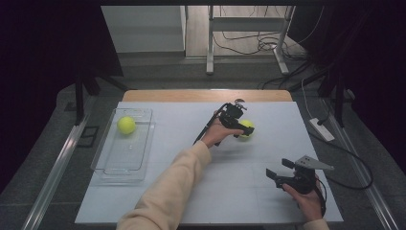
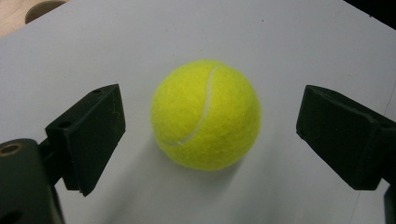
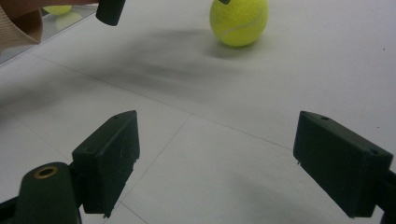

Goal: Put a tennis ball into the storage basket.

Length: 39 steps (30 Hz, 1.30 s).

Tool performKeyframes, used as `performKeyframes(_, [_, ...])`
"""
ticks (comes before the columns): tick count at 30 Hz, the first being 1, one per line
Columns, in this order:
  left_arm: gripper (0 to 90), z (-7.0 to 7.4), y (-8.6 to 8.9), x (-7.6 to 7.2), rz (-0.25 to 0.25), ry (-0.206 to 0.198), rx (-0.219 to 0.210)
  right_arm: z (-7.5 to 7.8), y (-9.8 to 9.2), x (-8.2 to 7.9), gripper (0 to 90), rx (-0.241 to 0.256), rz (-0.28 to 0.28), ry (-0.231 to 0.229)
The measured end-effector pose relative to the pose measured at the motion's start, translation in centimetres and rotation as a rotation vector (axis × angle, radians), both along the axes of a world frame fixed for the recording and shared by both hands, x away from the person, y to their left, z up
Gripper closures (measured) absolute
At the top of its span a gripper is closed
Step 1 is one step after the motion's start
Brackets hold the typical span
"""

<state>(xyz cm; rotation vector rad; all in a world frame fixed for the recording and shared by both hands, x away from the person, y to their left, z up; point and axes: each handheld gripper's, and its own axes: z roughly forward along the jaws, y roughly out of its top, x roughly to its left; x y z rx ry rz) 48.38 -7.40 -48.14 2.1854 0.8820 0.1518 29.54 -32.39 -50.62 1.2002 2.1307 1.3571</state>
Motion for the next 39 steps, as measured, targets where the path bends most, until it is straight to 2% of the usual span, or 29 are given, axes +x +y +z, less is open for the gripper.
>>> performKeyframes(9, [9.1,-0.7,-0.3,0.4,0.008,0.017,0.007,0.0,0.0,0.0,14.8,-0.002,-0.001,0.001])
performKeyframes(19, [9.6,-2.0,-1.5,1.0,0.016,0.049,0.003,-0.1,-0.2,0.0,14.8,-0.005,-0.001,0.004])
performKeyframes(24, [17.9,-2.3,-1.6,1.2,0.022,0.05,0.011,-0.1,-0.4,0.0,14.8,-0.002,-0.007,0.005])
performKeyframes(28, [25.7,-2.3,-1.5,1.1,0.021,0.062,0.016,-0.1,-0.5,0.0,14.8,-0.001,-0.008,0.005])
performKeyframes(34, [27.0,-2.0,-1.6,0.9,0.018,0.052,0.038,-0.1,-0.4,0.0,14.8,-0.003,-0.008,0.002])
performKeyframes(39, [27.1,-1.5,-1.2,0.8,0.014,0.049,0.027,0.0,-0.4,0.0,14.9,-0.002,-0.009,0.001])
